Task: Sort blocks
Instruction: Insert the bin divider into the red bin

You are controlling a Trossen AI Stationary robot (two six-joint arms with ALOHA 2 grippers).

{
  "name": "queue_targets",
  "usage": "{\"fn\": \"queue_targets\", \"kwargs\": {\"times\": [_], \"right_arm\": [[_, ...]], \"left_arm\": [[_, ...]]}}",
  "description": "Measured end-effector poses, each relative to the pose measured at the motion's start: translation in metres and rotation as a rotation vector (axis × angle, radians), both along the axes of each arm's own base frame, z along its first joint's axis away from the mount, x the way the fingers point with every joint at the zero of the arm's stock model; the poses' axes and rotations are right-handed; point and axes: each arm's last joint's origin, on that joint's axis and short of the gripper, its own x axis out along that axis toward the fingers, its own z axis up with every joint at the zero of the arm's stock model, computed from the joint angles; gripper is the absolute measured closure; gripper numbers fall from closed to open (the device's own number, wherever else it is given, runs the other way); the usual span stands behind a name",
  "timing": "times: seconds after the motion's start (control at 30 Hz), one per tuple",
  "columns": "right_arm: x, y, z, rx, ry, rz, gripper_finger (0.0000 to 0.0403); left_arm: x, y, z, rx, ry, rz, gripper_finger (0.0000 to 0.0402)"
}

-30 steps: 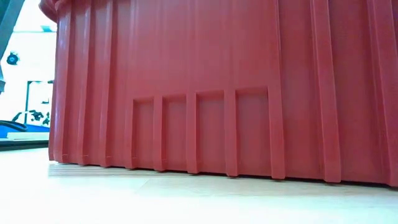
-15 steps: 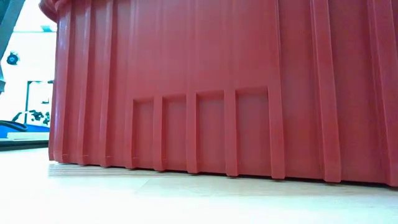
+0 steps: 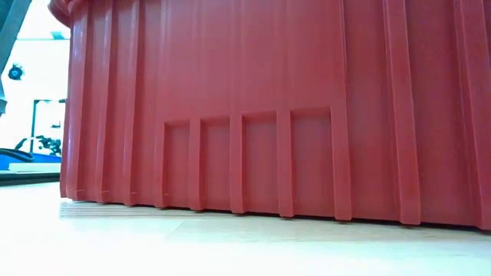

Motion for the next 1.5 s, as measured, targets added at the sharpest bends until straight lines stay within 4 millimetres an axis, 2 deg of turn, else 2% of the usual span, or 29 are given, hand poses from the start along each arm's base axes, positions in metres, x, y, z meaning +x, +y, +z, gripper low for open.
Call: {"fn": "queue_targets", "kwargs": {"times": [1.03,1.2,1.3,1.5], "right_arm": [[0.000,0.000,0.000,-0.001,-0.001,0.000,0.0403],[0.000,0.000,0.000,-0.001,-0.002,0.000,0.0403],[0.000,0.000,0.000,-0.002,-0.001,0.000,0.0403],[0.001,0.000,0.000,0.001,-0.007,0.010,0.0403]], "left_arm": [[0.000,0.004,0.001,0.035,0.016,-0.032,0.0401],[-0.002,0.003,0.000,-0.019,0.017,-0.066,0.0401],[-0.002,0.003,0.000,-0.054,0.014,-0.078,0.0391],[-0.011,-0.002,0.007,-0.124,0.003,-0.079,0.0345]]}}
